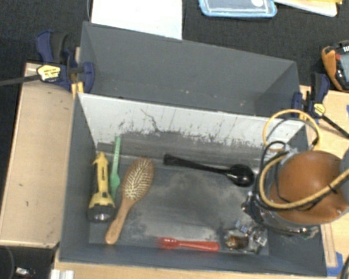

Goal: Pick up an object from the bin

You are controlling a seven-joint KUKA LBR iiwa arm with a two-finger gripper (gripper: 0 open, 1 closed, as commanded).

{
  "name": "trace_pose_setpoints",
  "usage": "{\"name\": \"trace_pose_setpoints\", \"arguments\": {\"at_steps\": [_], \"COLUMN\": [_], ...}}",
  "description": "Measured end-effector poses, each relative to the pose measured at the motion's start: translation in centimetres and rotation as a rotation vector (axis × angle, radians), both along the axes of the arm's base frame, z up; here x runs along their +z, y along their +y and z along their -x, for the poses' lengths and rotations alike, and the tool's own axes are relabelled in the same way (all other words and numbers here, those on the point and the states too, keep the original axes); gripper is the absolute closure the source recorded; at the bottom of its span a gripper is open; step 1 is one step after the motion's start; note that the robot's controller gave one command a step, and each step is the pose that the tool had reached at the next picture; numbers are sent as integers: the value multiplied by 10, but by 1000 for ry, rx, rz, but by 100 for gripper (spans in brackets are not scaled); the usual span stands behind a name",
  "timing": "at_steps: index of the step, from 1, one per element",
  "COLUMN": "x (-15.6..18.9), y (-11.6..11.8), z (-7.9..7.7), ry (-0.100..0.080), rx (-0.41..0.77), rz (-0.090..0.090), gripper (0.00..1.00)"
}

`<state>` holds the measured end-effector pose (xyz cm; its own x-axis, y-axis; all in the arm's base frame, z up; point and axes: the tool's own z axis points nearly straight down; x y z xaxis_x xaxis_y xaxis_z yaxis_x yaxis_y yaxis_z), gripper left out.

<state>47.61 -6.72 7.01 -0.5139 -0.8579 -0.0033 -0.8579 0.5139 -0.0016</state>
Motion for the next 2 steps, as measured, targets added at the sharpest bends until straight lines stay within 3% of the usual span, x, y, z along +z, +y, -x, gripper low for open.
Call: {"name": "trace_pose_setpoints", "arguments": {"at_steps": [1,2], "x": [0,89], "y": [-1,0], "z": [0,-1], "ry": [0,-1], "rx": [2,-3], "rz": [1,0], "gripper": [100,100]}}
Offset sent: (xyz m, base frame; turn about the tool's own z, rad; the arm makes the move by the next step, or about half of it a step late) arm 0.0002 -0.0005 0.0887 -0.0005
